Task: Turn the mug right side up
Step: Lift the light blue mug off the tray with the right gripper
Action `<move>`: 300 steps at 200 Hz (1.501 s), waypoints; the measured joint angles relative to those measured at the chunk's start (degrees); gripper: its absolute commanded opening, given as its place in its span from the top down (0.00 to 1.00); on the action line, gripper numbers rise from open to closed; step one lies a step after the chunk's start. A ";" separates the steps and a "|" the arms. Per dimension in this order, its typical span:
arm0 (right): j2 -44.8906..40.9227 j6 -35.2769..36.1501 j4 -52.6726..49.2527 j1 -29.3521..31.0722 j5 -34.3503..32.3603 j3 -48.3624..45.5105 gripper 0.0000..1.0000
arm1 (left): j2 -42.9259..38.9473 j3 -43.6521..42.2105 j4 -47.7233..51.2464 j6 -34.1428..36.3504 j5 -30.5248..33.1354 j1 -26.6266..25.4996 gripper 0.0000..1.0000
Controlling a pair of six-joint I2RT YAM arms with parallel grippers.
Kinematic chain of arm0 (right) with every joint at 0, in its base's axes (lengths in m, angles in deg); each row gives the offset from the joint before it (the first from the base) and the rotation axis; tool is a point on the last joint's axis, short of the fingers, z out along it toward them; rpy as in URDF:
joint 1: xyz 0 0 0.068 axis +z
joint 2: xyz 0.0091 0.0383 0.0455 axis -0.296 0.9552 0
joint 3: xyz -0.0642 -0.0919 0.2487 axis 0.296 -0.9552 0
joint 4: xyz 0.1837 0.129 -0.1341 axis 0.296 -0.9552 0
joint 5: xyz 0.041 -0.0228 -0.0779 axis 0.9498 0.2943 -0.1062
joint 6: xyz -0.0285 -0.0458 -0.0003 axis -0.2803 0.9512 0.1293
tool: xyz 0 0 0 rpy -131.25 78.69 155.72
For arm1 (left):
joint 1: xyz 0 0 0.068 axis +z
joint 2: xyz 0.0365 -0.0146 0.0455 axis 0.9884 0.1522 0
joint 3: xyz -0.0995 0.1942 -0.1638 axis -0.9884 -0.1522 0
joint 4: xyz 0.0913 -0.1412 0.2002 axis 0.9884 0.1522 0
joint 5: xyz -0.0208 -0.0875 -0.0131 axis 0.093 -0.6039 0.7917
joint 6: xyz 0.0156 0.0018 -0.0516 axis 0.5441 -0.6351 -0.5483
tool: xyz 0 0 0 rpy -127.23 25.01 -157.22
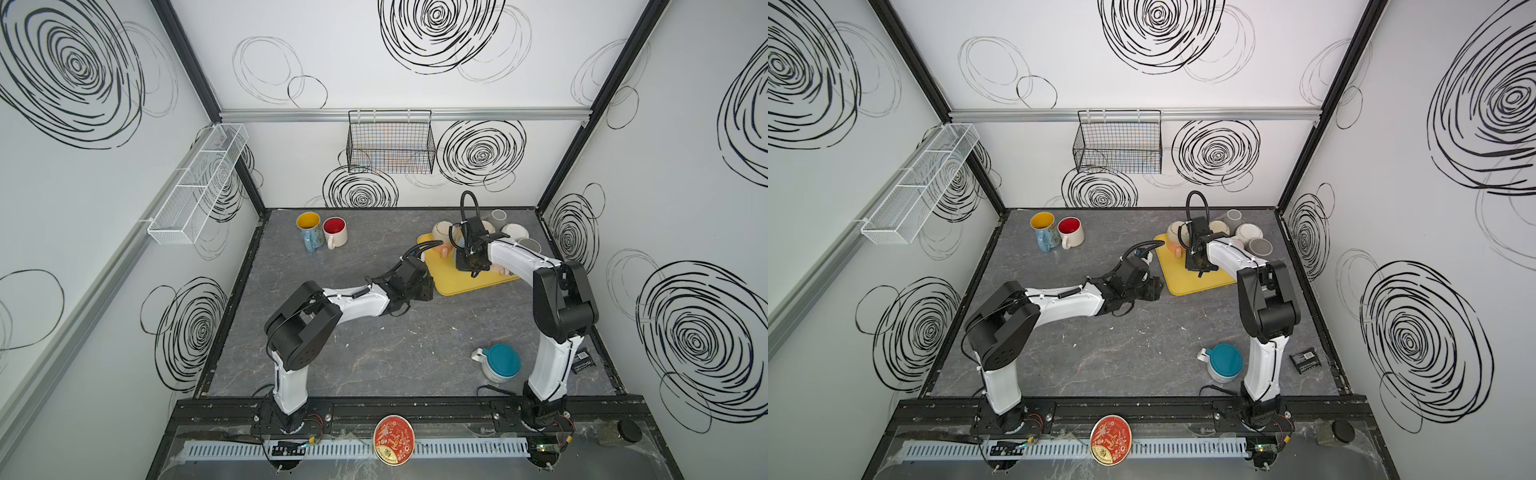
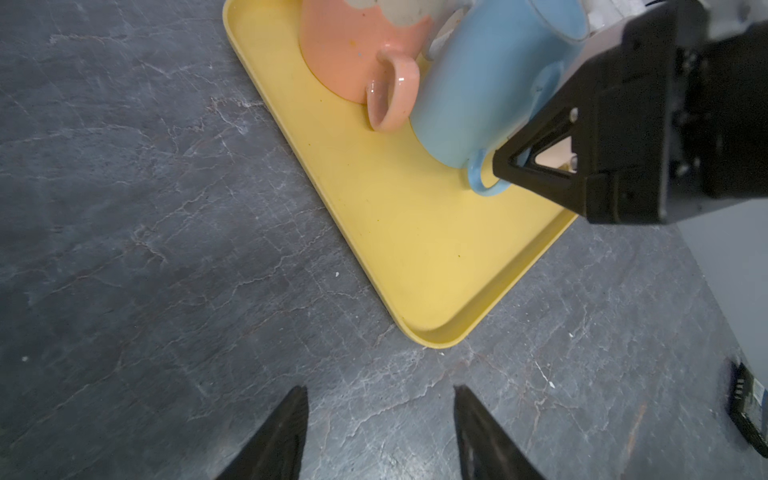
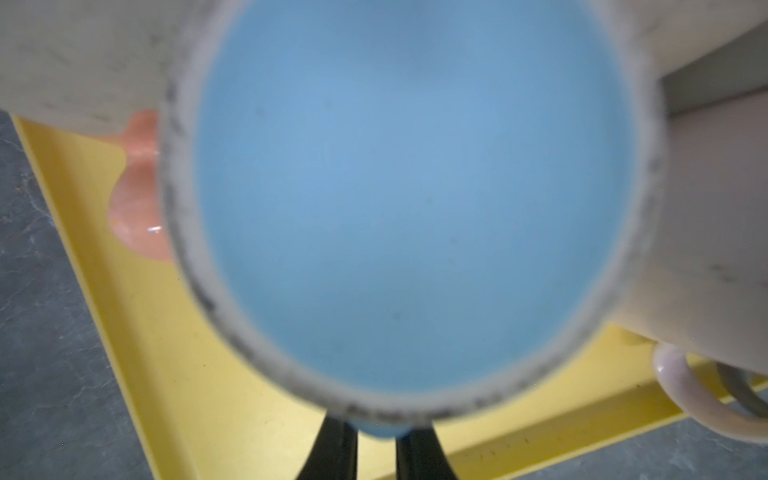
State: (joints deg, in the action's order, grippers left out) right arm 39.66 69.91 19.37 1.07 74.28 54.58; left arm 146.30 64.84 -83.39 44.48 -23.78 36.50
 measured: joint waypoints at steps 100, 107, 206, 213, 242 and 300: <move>-11.74 -2.69 0.68 4.48 2.21 -14.78 0.66 | 2.47 1.53 0.17 -0.15 -0.92 0.26 0.41; -11.78 -3.06 0.63 4.42 1.84 -14.91 0.65 | 2.54 1.51 0.39 -0.15 -0.98 0.44 0.41; -7.87 -4.15 -0.39 4.35 -1.11 -7.23 0.68 | 2.54 0.61 -0.94 -1.20 -1.16 1.03 0.40; -7.43 -4.15 -0.63 4.35 -1.27 -6.88 0.70 | 2.54 0.50 -0.94 -1.20 -1.16 1.03 0.40; -6.05 -3.93 -1.60 4.35 -2.34 -5.60 0.83 | 2.54 0.17 -0.94 -1.20 -1.16 1.03 0.40; -6.03 -2.54 -2.27 4.37 -3.43 -5.18 1.00 | 2.54 0.09 -0.96 -1.20 -1.31 1.03 0.40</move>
State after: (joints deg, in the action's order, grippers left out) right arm 33.62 67.37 17.10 5.44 70.84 49.40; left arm 148.83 64.93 -84.36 43.28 -25.09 37.52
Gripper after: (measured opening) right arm 0.144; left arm 0.598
